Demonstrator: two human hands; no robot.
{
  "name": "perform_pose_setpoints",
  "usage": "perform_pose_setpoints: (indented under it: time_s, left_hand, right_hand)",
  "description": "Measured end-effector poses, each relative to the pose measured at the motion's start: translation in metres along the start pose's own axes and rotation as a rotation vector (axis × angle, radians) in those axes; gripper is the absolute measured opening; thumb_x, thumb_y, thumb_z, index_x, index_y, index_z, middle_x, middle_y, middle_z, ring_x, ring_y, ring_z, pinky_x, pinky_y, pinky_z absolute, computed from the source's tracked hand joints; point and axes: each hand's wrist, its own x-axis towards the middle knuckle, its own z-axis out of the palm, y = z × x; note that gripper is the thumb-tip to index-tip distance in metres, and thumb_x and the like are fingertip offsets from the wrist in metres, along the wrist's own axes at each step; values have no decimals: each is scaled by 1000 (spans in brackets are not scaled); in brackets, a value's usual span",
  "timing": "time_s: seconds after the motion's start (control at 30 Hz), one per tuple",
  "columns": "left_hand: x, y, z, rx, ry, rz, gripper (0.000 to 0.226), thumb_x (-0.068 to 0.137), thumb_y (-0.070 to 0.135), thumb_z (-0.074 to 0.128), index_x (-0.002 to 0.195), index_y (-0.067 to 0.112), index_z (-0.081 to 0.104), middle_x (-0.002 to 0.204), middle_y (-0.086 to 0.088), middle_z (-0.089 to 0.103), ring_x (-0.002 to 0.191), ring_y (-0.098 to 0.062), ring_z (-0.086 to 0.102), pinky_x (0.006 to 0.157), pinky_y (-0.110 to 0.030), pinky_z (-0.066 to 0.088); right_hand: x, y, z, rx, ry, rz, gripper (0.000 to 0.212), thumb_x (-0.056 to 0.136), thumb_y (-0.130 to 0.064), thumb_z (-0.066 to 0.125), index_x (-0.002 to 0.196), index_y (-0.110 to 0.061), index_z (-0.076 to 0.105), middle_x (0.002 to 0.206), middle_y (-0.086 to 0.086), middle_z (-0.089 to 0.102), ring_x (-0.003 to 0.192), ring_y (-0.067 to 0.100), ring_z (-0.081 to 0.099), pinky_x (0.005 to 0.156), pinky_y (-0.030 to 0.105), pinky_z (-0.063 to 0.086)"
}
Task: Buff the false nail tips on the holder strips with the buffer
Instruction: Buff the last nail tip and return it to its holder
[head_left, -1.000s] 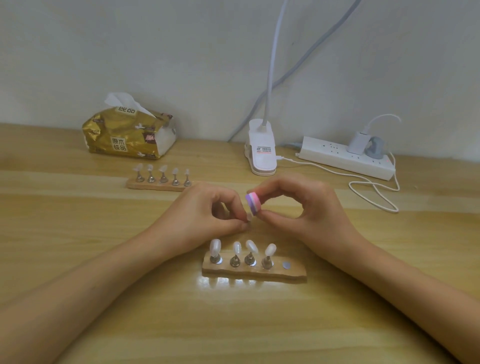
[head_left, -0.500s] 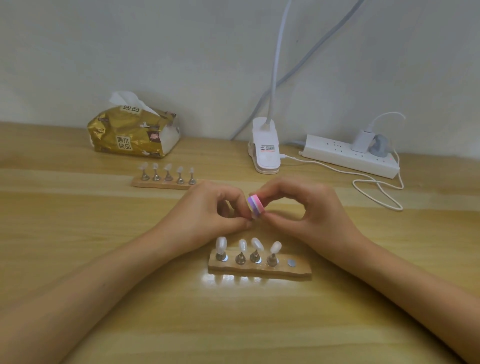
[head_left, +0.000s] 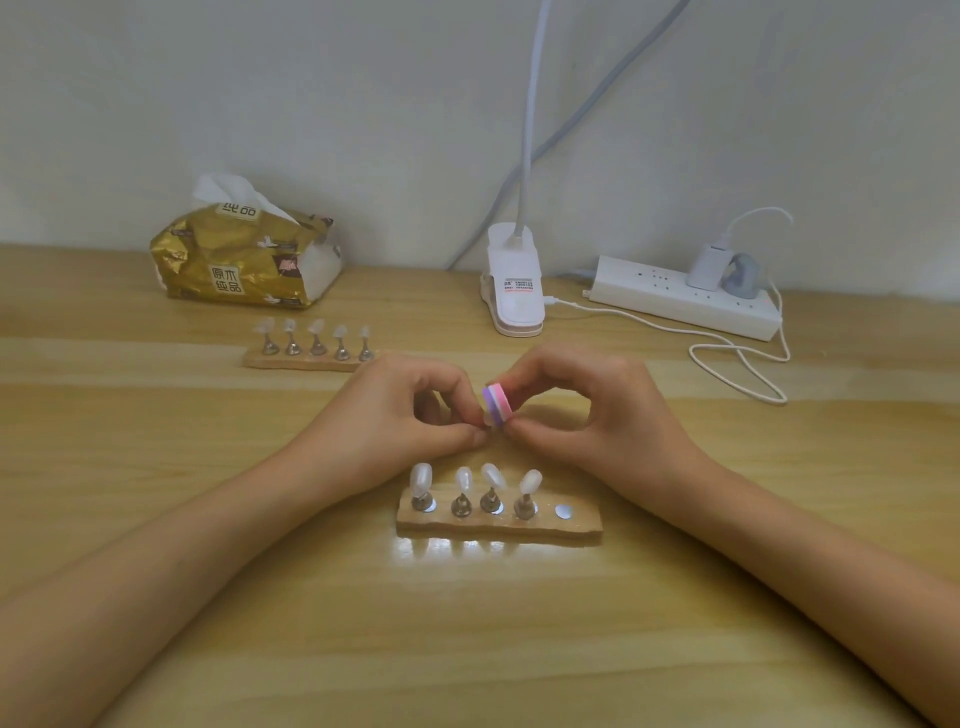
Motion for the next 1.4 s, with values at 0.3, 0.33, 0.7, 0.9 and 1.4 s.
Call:
perform_pose_setpoints:
  time_s: [0.3, 0.33, 0.7, 0.9, 1.4]
  left_hand:
    - [-1, 1, 0, 10, -3, 4, 19, 76, 13, 83, 67, 26, 71, 53, 20, 60, 48, 2, 52, 51, -10, 36]
    - [0, 1, 0, 3, -5, 4, 20, 76, 14, 83, 67, 26, 70, 53, 20, 60, 48, 2, 52, 52, -9, 37]
    - [0, -2, 0, 16, 1, -2, 15, 75, 17, 83, 69, 26, 72, 55, 18, 61, 50, 1, 52, 52, -12, 37]
    - [0, 1, 0, 8, -2, 2, 15, 75, 15, 84, 70, 23, 72, 60, 20, 64, 53, 0, 55, 53, -11, 40]
    - [-8, 8, -7, -286, -118, -2, 7, 85, 10, 73, 89, 13, 67, 92, 1, 77, 88, -14, 73, 75, -17, 54]
  right_hand:
    - [-1, 0, -1, 50, -12, 40, 9, 83, -6, 79, 90, -5, 74, 87, -1, 75, 84, 8, 71, 81, 19, 53]
    - [-1, 0, -1, 51, 8, 26, 9, 83, -7, 79, 91, -5, 74, 87, -2, 75, 84, 8, 71, 82, 19, 53]
    - [-1, 0, 2, 86, 15, 27, 13, 81, -5, 81, 90, -4, 73, 88, -2, 75, 86, 8, 72, 84, 27, 57]
    - [-2, 0, -6, 66, -7, 82, 8, 85, -10, 78, 90, -7, 73, 87, -4, 75, 85, 9, 72, 84, 26, 56]
    - [2, -2, -12, -81, 53, -93, 27, 83, -5, 79, 108, -13, 73, 94, 0, 64, 84, 13, 62, 76, 23, 51]
